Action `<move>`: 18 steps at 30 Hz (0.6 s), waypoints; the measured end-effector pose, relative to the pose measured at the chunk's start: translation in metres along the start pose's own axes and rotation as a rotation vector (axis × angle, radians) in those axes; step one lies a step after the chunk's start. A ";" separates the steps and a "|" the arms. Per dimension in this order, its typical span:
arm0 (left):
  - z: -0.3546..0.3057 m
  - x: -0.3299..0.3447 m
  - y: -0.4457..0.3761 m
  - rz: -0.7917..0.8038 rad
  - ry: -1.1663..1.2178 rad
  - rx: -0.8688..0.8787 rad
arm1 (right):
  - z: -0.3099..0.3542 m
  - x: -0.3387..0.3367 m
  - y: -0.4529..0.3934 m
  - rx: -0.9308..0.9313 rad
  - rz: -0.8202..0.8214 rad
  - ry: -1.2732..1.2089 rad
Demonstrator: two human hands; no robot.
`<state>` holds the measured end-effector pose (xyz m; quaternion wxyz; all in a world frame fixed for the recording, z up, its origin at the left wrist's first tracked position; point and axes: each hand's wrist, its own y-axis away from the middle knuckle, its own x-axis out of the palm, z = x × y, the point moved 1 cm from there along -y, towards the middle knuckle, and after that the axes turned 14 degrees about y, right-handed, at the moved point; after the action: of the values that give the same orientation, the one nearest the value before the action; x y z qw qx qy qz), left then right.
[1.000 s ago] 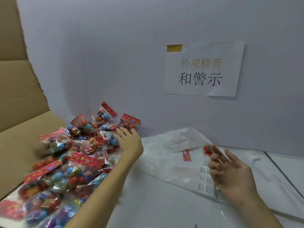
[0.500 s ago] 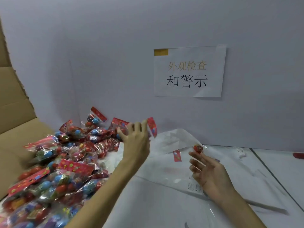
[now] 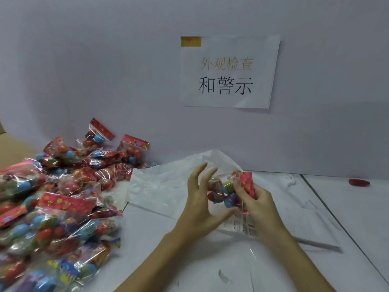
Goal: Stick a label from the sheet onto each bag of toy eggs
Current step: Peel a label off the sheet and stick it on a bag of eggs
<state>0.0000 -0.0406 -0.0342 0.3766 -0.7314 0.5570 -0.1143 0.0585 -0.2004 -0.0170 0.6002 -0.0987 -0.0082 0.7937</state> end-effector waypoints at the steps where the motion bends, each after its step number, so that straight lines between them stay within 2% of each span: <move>1: 0.000 -0.001 0.000 -0.056 0.121 -0.122 | 0.000 -0.001 0.000 0.007 0.011 -0.017; 4: 0.000 -0.003 -0.005 -0.219 0.466 -0.401 | -0.003 -0.001 -0.002 0.025 0.052 0.012; 7: 0.004 -0.009 -0.004 -0.303 0.509 -0.492 | -0.005 0.006 0.000 0.035 0.038 0.059; 10: 0.001 -0.013 -0.008 -0.348 0.703 -0.646 | -0.003 0.006 0.000 0.065 -0.010 0.060; 14: -0.002 -0.018 -0.015 -0.393 0.918 -0.694 | -0.001 0.007 -0.001 0.211 0.109 -0.312; 16: -0.001 -0.016 -0.014 -0.408 0.906 -0.696 | 0.000 0.009 0.000 0.213 0.135 -0.345; 18: 0.002 -0.017 -0.012 -0.443 0.884 -0.694 | -0.002 0.006 -0.001 0.153 0.132 -0.185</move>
<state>0.0041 -0.0234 -0.0231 -0.1840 -0.7933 0.4999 -0.2947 0.0579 -0.1945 -0.0202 0.5490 0.0205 0.0034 0.8356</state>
